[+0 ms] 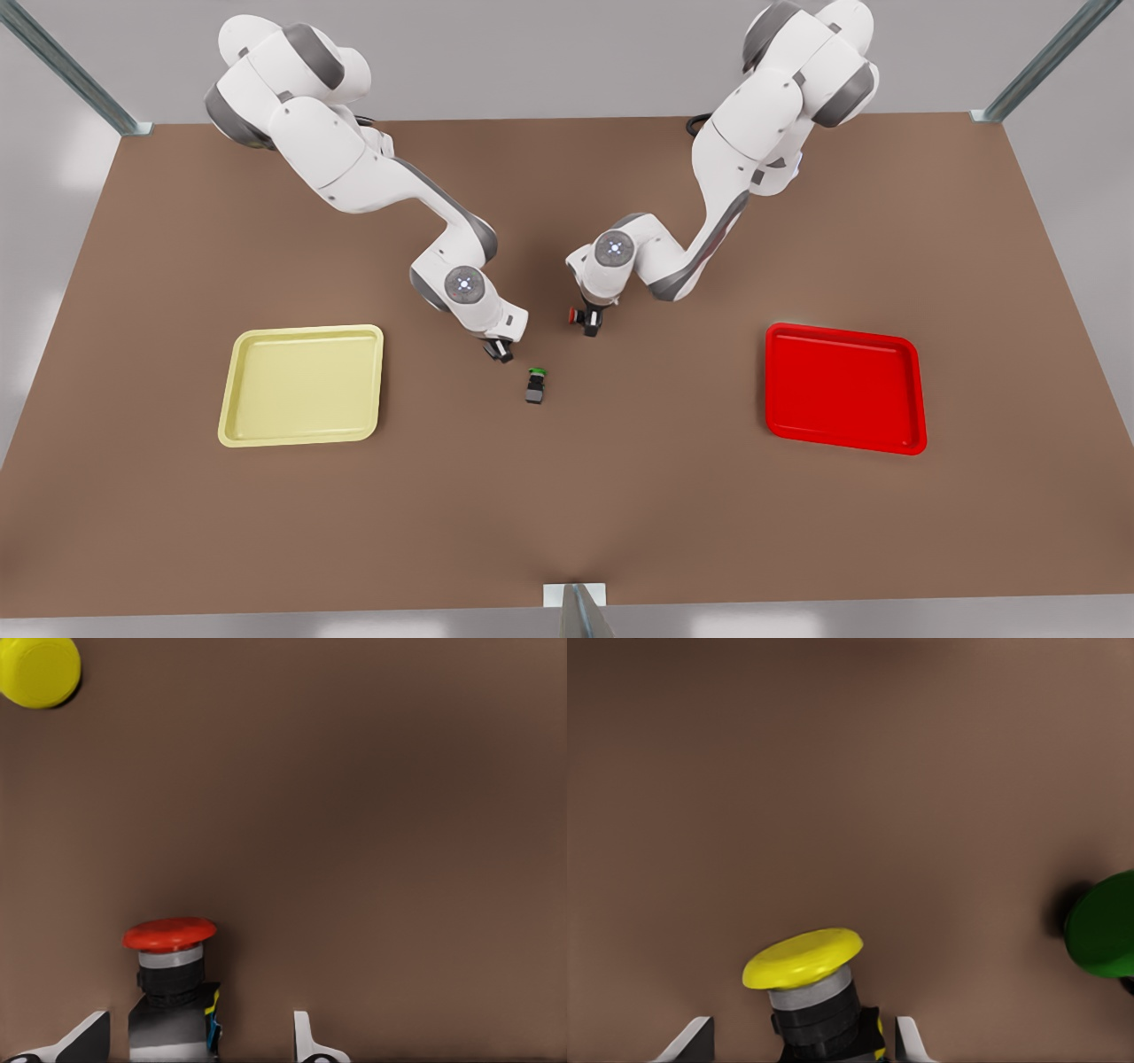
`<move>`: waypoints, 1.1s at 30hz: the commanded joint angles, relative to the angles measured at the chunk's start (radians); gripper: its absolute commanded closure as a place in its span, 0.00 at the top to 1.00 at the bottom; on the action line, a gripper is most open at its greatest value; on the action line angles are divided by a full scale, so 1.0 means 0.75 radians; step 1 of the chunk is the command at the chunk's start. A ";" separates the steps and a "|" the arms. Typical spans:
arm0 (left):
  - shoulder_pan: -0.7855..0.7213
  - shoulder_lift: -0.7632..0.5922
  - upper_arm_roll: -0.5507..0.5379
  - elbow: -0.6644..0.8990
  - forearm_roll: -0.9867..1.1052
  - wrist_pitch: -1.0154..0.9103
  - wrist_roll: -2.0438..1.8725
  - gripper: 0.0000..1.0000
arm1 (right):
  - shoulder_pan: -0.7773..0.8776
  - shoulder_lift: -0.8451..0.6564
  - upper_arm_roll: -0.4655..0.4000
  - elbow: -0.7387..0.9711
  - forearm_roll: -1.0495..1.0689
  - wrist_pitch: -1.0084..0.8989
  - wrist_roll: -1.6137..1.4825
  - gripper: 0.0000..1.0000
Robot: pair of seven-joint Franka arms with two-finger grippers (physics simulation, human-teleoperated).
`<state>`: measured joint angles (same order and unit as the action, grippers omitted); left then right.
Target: Place the switches on the corresponding trays according to their colors
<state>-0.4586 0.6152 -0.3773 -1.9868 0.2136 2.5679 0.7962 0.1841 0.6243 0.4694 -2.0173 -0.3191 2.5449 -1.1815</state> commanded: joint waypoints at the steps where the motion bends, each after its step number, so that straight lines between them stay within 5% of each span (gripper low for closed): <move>1: 0.000 0.000 0.000 0.002 0.020 0.000 0.000 1.00 | 0.000 0.000 0.000 0.000 0.000 0.000 0.000 0.64; 13: -0.031 0.072 -0.002 0.105 0.022 -0.102 -0.039 1.00 | 0.000 0.012 0.000 0.029 0.000 -0.004 -0.002 0.62; 17: -0.053 0.080 -0.002 0.127 0.020 -0.098 -0.061 1.00 | -0.051 -0.033 0.000 0.012 0.000 -0.004 0.015 0.84; 19: -0.057 0.088 -0.002 0.127 0.022 -0.088 -0.070 0.91 | -0.053 -0.035 0.000 0.008 0.002 -0.004 0.019 0.94; 24: -0.070 0.117 -0.002 0.156 0.022 -0.086 -0.070 0.91 | -0.055 -0.037 0.000 0.008 0.004 -0.018 0.017 0.92; 27: -0.070 0.131 -0.002 0.182 0.022 -0.084 -0.068 0.91 | -0.055 -0.037 0.000 0.008 0.004 -0.025 0.013 0.71; 33: -0.068 0.135 0.000 0.197 0.024 -0.078 -0.066 0.91 | -0.053 -0.020 0.000 0.016 0.004 -0.031 0.011 0.65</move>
<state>-0.5091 0.7165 -0.3768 -1.8393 0.2313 2.5096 0.7470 0.1442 0.6090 0.4694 -2.0049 -0.3160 2.5219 -1.1735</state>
